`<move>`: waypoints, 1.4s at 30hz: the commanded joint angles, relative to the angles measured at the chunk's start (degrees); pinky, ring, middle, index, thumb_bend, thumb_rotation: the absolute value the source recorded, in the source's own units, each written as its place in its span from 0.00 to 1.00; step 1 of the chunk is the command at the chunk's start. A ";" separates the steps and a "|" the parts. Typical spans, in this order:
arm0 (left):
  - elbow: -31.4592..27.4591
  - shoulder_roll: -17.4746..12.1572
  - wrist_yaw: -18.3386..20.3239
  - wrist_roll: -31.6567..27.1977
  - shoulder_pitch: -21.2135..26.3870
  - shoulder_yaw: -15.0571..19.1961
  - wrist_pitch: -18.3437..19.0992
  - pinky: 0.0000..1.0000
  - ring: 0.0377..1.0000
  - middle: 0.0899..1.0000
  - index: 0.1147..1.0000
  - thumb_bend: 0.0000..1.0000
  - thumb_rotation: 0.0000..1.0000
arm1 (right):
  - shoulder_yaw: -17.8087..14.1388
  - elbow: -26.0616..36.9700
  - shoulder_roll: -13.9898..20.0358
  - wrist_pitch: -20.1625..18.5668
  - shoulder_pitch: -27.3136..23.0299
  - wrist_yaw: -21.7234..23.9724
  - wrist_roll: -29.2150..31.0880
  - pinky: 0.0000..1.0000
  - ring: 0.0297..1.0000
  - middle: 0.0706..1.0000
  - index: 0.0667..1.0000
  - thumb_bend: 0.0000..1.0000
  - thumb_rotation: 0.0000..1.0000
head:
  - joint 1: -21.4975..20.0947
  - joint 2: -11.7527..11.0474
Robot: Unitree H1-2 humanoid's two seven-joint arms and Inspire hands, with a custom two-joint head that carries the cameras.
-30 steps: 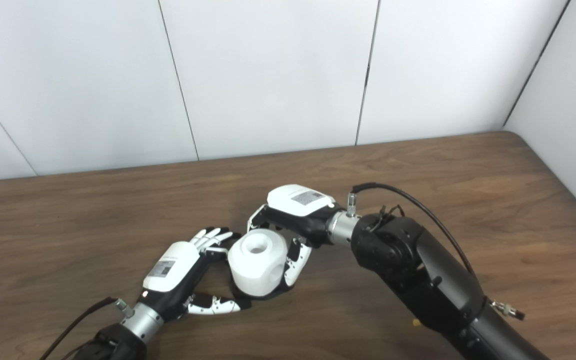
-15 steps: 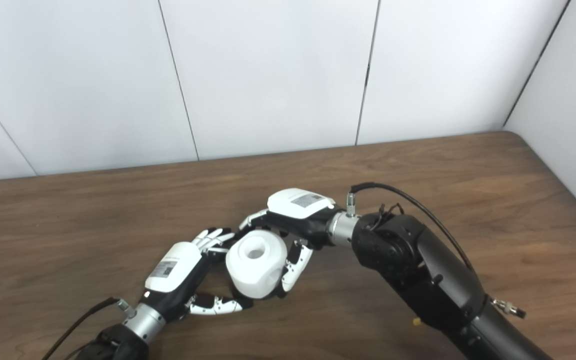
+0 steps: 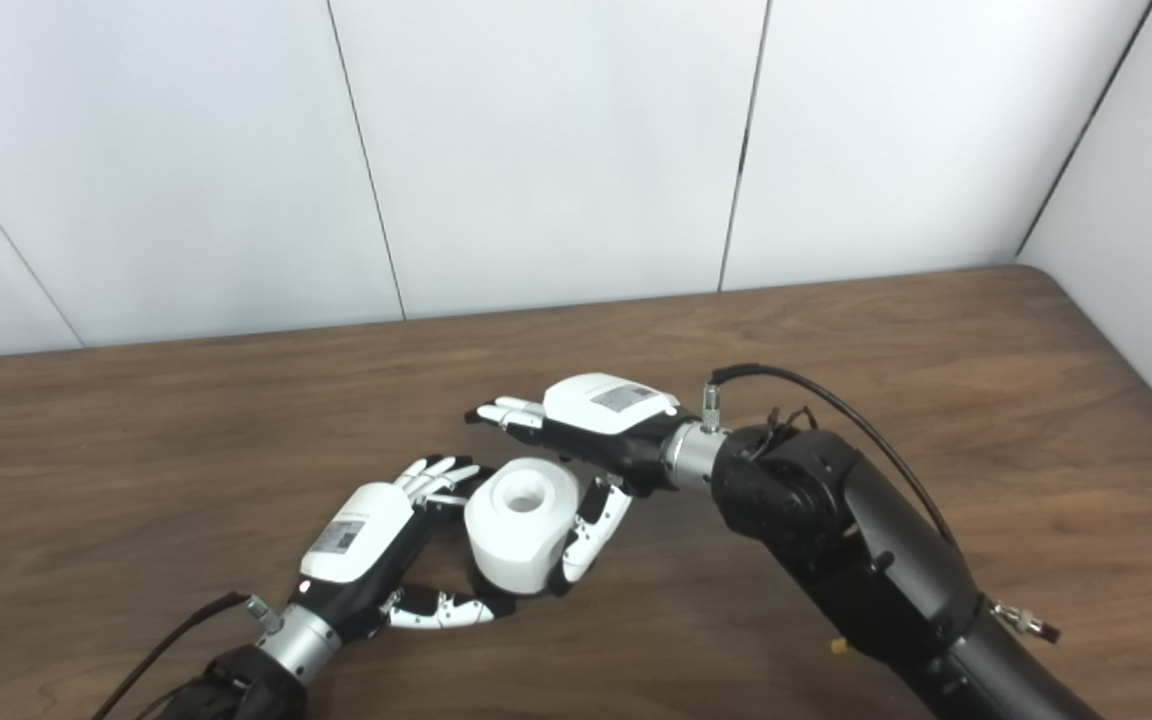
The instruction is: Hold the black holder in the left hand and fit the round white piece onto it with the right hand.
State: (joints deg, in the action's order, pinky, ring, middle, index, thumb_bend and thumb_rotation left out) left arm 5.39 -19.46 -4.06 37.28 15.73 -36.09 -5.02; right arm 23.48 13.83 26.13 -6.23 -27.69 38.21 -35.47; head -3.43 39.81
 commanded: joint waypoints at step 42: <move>4.75 -1.06 9.58 4.34 -4.22 -4.66 2.71 0.97 0.93 0.88 0.42 0.52 0.06 | -26.91 6.24 -3.71 -7.50 0.34 -16.77 12.28 0.60 0.73 0.81 0.82 0.77 0.07 | 0.40 -0.34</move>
State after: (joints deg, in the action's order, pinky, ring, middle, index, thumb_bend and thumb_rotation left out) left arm 5.68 -19.34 -4.09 37.35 15.95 -36.22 -5.08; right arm -1.19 19.43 22.10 -15.68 -25.51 25.79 -24.56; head -2.99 39.46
